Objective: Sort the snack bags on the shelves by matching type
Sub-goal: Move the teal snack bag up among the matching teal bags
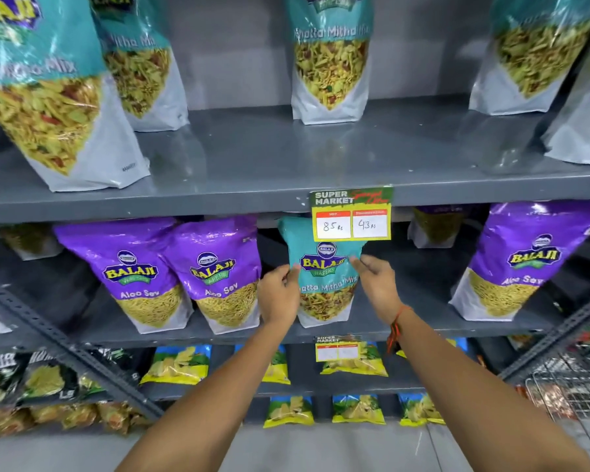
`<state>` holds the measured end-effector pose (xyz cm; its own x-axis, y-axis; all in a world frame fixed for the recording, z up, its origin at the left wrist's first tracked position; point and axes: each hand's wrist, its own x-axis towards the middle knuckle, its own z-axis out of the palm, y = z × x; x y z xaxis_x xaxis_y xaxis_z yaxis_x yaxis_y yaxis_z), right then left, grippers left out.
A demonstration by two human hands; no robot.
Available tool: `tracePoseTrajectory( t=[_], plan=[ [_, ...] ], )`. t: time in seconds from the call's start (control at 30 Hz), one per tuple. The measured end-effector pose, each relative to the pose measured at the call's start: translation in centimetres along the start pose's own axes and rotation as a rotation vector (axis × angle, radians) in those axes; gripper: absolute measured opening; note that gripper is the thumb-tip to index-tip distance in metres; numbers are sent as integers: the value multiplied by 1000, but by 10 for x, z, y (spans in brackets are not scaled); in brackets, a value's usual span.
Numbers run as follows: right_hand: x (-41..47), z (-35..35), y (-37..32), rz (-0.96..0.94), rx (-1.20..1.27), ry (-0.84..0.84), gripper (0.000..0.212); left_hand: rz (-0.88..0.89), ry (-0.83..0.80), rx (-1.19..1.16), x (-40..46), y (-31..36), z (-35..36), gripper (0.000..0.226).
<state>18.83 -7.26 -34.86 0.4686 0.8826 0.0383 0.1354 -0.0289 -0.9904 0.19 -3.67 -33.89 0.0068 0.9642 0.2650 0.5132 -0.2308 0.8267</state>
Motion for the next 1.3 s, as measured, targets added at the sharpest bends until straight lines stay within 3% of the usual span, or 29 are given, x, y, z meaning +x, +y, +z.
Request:
tracePoseTrajectory(
  t=[0.1, 0.23, 0.57, 0.87, 1.03, 1.3],
  plan=[
    [-24, -4, -8, -18, -47, 0, 31, 22, -4, -13, -19, 2, -11, 50],
    [-66, -15, -18, -94, -147, 17, 48, 34, -5, -31, -57, 8, -34, 53],
    [-155, -32, -90, -313, -274, -43, 54, 170, 93, -145, -117, 44, -116, 48],
    [-130, -20, -235, -653, -197, 126, 54, 435, 314, -304, -44, 149, -188, 48],
    [-81, -19, -318, -810, -212, 222, 57, 478, 325, -438, 24, 216, -206, 51],
    [-2, -16, -354, -768, -140, 256, 57, 496, 371, -478, 102, 252, -191, 45]
  ],
)
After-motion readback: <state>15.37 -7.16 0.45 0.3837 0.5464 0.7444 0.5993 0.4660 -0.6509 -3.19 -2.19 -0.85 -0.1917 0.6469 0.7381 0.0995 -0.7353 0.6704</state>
